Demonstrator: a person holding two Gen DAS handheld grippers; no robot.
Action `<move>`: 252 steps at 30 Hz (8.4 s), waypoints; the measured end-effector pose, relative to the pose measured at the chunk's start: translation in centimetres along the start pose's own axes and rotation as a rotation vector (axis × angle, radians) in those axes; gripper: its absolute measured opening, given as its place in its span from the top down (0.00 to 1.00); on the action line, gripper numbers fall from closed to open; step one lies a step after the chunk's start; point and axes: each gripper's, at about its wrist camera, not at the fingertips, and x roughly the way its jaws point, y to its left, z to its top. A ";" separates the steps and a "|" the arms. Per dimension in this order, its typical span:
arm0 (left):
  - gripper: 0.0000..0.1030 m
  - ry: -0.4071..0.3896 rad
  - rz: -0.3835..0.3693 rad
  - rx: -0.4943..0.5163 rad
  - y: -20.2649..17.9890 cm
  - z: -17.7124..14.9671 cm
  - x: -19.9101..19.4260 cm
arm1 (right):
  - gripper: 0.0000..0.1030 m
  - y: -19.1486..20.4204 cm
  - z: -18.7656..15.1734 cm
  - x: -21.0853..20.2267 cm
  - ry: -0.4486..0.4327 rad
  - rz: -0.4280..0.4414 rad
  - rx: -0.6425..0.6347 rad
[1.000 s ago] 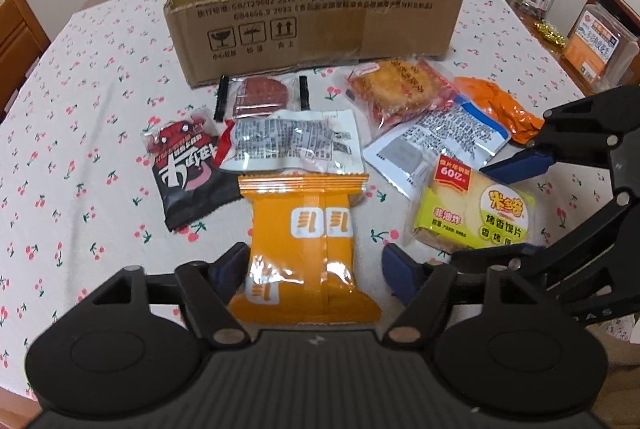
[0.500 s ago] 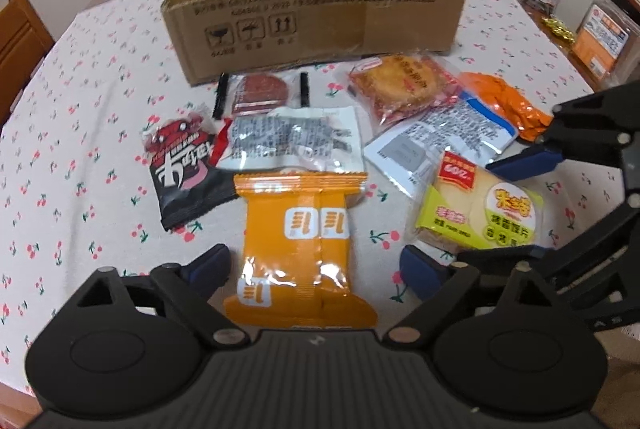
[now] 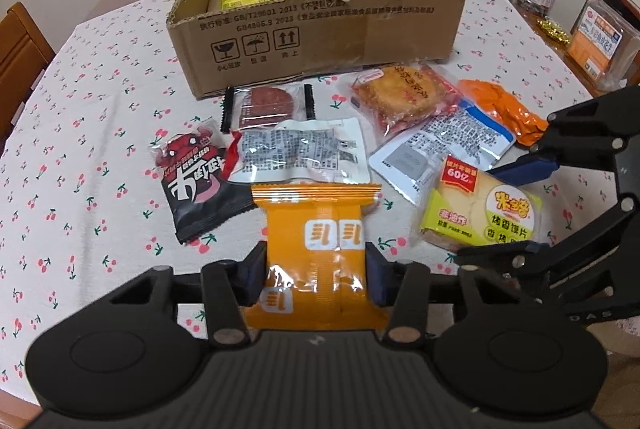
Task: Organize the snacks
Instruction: 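Drop the biscuit packet into the box with right tool while left tool drops the orange packet, then move left tool to the red-black snack bag while right tool approaches the orange pouch, then close left tool on the red-black bag while right tool closes on the orange pouch, then carry the orange pouch into the box and open right tool while left tool lifts the red-black bag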
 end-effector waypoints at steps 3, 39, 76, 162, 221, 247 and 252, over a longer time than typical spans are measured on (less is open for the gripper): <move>0.56 0.007 -0.018 0.004 0.3 0.2 -0.3 | 0.42 -0.2 0.2 -0.1 0.010 0.010 0.030; 0.56 -0.090 -0.118 0.007 6.6 7.9 -5.2 | 0.42 -12.3 17.8 -0.6 -0.157 -0.179 -0.015; 0.19 -0.195 -0.109 0.025 6.0 20.5 1.6 | 0.00 -8.1 4.0 -7.0 -0.208 -0.303 0.493; 0.04 -0.009 0.201 -0.276 10.9 2.0 3.1 | 0.00 -13.1 -3.0 0.4 -0.001 -0.342 0.537; 0.56 -0.045 0.130 -0.225 8.5 3.5 2.9 | 0.26 -12.3 -3.8 -1.6 -0.103 -0.338 0.682; 0.57 -0.043 0.062 -0.159 8.9 4.4 0.6 | 0.51 -11.5 -2.8 -3.0 -0.088 -0.356 0.632; 0.57 -0.044 0.040 -0.132 8.9 4.9 -0.5 | 0.51 -11.6 -2.2 -4.6 -0.098 -0.346 0.615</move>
